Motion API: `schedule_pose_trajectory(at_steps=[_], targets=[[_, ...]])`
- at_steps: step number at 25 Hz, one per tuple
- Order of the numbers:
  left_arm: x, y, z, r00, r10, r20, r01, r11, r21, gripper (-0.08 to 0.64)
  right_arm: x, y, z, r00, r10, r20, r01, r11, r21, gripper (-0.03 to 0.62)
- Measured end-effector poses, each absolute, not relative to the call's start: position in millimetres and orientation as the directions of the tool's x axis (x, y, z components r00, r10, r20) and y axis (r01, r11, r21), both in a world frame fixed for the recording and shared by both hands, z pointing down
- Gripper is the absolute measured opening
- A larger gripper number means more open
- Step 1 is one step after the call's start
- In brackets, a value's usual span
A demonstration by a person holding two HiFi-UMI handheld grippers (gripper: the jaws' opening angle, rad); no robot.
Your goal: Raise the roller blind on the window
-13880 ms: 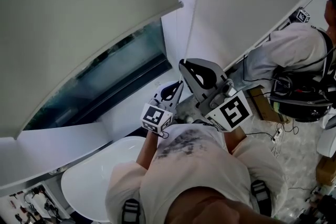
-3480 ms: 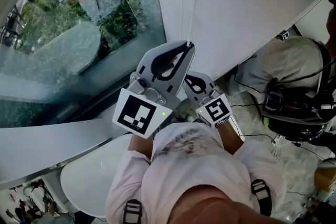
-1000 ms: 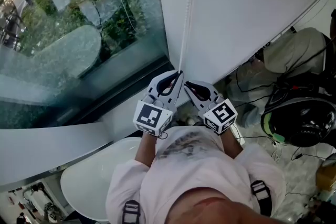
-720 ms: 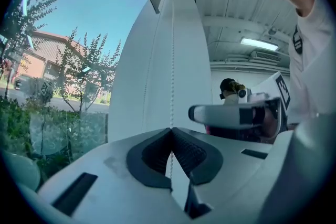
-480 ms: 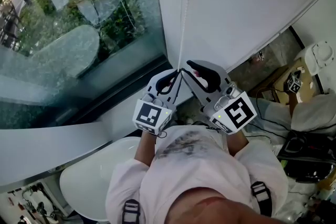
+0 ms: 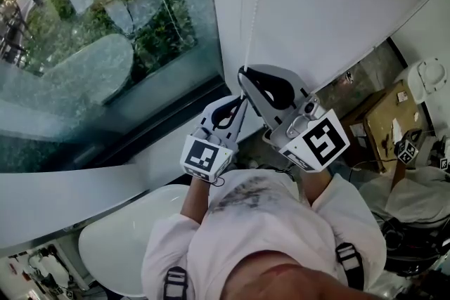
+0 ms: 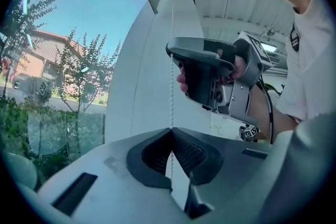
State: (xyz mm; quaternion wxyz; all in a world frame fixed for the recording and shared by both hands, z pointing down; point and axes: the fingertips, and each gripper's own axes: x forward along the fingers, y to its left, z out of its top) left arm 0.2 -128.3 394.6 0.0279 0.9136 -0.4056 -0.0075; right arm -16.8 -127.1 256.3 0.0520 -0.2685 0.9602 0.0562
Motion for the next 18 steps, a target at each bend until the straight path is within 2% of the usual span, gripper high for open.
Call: schedule_pose_trajectory(at_steps=[5,18], targets=[[0,-127,399,0.676,-0.737,0.010,-0.736,-0.674,0.059,0.008,-12,-126,260,-0.834,-0.522,-0.182,-0.539,0.840,0.062,0.061],[0,-132,465,0.683,-0.727,0.074,-0.730,-0.674,0.114,0.006,-17,-131,326,-0.825,-0.560,-0.075,-0.565,0.822,0.076,0.061]])
